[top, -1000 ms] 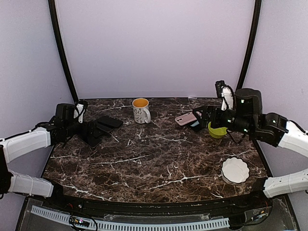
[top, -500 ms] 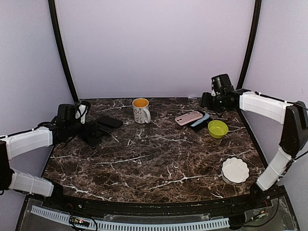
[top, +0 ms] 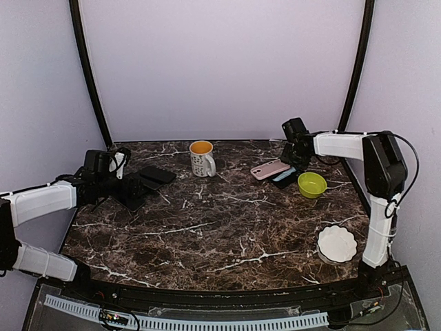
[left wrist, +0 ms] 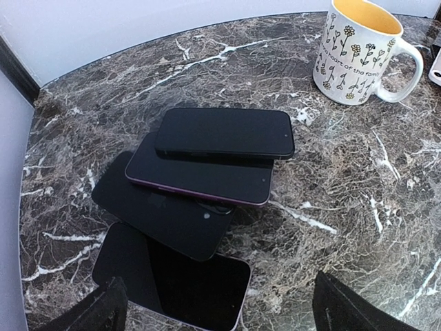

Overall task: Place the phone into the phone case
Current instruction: Pick up the phone case from the corner of the board.

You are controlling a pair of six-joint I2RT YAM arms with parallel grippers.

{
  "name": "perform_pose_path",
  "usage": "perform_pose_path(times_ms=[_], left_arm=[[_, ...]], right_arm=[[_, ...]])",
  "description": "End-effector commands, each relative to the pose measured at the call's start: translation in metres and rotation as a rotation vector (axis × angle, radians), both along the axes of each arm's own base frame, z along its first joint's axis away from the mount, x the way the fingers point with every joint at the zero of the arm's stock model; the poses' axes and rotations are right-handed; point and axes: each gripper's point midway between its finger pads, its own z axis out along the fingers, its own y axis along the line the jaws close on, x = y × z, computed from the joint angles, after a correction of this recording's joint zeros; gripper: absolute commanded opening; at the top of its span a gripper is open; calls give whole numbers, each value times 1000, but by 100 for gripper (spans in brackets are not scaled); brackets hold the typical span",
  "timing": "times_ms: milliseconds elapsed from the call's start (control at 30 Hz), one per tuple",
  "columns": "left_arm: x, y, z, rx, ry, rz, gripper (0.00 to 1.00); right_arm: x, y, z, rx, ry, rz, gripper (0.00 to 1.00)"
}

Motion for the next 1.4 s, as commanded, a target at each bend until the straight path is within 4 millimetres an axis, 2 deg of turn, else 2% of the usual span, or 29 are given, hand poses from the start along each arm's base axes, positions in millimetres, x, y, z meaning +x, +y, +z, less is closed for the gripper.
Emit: perform_pose_path(times_ms=[0, 167, 233, 367, 400, 567, 700, 867, 1000, 1100, 1167, 1233, 1367], left_arm=[[1, -5, 17, -30, -32, -9, 95], [0, -10, 19, -53, -33, -29, 94], [-1, -16, 20, -76, -33, -60, 94], [-1, -15, 19, -69, -34, -59, 94], [-1, -15, 19, -70, -33, -58, 94], [-1, -17, 18, -72, -28, -65, 94], [-2, -19, 20, -88, -31, -75, 94], [-2, -21, 22, -97, -34, -83, 94], [-2, -22, 23, -100, -39, -86, 94], [-3, -23, 25, -104, -42, -91, 94], [-3, -23, 26, -106, -45, -93, 94], [-4, -23, 28, -106, -50, -93, 94], [-5, -24, 30, -112, -55, -98, 94]], right_arm=[[4, -3, -9, -38, 20, -9, 42], [10, 1, -29, -61, 70, 9, 44], [12, 2, -33, -65, 79, 14, 44], [15, 2, -40, -70, 87, 14, 41], [15, 2, -40, -69, 86, 14, 39], [14, -1, -40, -85, 86, 11, 14], [11, -7, -30, -105, 72, -3, 1], [11, -8, -12, -113, 38, 5, 0], [13, -3, 15, -124, -11, 35, 0], [13, 11, 47, -152, -84, 114, 0], [8, 31, 62, -175, -110, 225, 0], [-2, 53, 70, -200, -125, 346, 0], [-37, 101, 74, -227, -139, 607, 0]])
